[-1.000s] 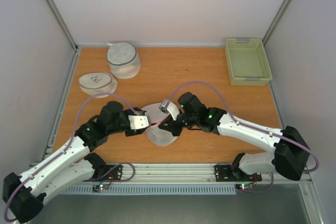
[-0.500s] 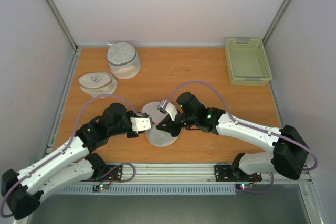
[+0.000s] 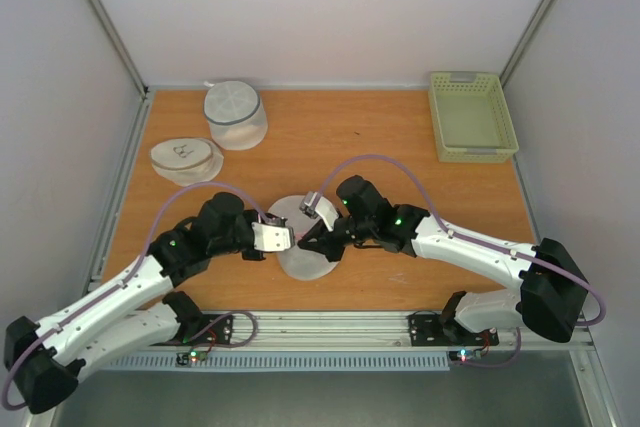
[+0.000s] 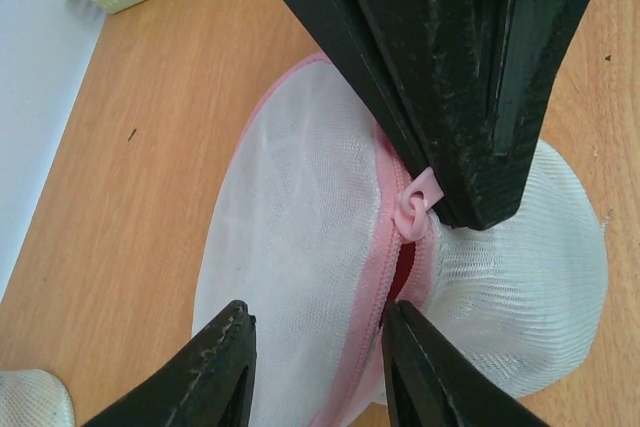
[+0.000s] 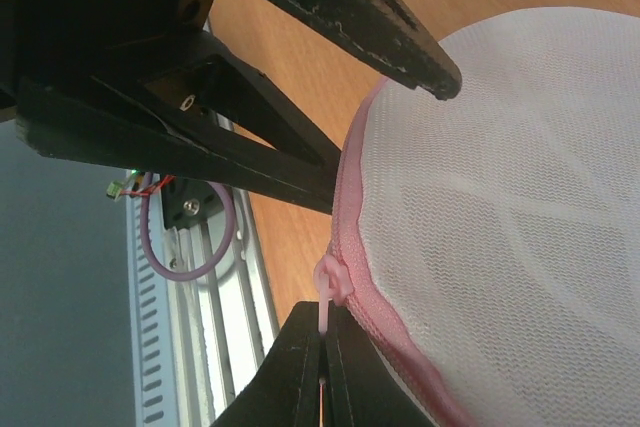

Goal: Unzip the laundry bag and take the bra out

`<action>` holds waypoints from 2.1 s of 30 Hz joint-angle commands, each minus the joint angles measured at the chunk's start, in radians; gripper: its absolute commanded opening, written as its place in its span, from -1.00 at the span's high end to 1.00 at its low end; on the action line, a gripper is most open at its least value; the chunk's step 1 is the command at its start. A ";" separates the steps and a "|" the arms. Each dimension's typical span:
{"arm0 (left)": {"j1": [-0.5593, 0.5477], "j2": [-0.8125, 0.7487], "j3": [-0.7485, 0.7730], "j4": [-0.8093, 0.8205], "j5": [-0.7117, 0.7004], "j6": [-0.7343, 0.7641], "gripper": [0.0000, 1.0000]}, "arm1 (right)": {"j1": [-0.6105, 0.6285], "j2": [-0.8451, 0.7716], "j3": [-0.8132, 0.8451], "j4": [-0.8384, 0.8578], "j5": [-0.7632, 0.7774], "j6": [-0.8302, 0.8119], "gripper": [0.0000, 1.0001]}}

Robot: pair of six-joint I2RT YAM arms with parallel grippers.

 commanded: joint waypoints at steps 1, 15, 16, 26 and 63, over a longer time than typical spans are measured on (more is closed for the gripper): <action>-0.002 0.016 0.001 0.057 0.001 0.040 0.30 | 0.009 -0.015 0.026 0.020 -0.021 -0.015 0.98; -0.003 0.032 -0.027 0.098 0.007 0.044 0.99 | -0.006 -0.020 0.035 -0.030 0.019 -0.031 0.98; -0.002 0.022 -0.039 0.109 -0.007 0.052 0.99 | -0.017 -0.022 0.034 -0.043 0.029 -0.031 0.98; 0.003 -0.059 -0.119 0.229 -0.036 0.205 0.99 | -0.192 -0.067 0.034 -0.209 0.084 -0.060 0.98; 0.147 0.031 -0.156 0.351 -0.014 0.217 0.29 | -0.016 -0.050 -0.099 0.134 0.054 -0.012 0.98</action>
